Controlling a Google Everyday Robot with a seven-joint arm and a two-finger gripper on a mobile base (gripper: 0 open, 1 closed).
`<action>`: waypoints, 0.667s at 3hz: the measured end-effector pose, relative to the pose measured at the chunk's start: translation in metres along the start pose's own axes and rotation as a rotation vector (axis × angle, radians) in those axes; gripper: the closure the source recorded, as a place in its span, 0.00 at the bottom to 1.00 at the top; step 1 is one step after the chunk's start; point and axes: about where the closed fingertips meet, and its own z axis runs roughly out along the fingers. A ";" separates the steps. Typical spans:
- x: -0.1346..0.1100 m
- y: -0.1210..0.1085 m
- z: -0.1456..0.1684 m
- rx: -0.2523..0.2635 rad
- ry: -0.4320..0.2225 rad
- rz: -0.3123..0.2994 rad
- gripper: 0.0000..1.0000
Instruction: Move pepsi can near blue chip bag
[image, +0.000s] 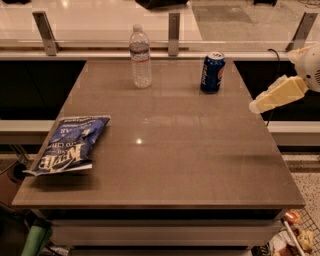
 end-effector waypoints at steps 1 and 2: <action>0.000 0.000 0.000 0.000 0.001 0.000 0.00; -0.012 -0.011 0.017 -0.008 -0.069 0.026 0.00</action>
Offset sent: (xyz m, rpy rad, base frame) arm 0.0576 0.0117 -0.0001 0.1770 -0.0822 0.0114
